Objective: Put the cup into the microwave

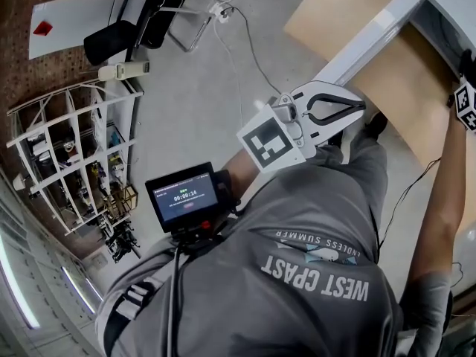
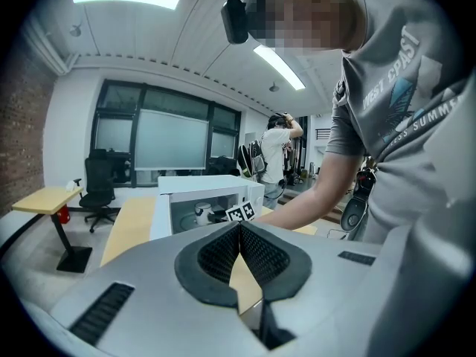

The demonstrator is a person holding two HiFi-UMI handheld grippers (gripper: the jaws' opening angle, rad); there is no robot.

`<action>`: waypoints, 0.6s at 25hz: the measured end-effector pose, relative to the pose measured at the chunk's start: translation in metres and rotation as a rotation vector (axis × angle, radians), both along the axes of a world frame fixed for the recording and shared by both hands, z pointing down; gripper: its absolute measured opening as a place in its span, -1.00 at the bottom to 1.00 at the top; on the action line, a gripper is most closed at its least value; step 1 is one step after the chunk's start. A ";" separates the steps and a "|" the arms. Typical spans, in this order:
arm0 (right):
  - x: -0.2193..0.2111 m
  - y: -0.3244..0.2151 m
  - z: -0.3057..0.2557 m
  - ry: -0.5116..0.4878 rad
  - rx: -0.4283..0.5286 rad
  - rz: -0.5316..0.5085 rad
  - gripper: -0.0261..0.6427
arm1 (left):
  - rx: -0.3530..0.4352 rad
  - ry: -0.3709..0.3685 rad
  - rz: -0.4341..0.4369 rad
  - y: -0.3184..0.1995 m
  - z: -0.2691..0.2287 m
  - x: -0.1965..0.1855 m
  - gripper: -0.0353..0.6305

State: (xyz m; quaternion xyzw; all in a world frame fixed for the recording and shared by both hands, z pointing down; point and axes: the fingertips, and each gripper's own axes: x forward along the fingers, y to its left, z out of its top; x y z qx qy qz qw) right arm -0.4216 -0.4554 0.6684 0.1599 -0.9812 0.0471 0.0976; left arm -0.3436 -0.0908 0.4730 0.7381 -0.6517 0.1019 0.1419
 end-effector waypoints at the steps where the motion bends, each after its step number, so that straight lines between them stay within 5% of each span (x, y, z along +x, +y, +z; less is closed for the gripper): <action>1: -0.001 0.000 0.001 0.008 0.012 0.000 -0.70 | -0.002 -0.001 0.001 0.000 0.000 0.000 -0.83; 15: 0.008 0.010 0.005 0.091 0.046 -0.009 -0.49 | 0.009 -0.007 0.006 0.011 0.001 0.008 -0.83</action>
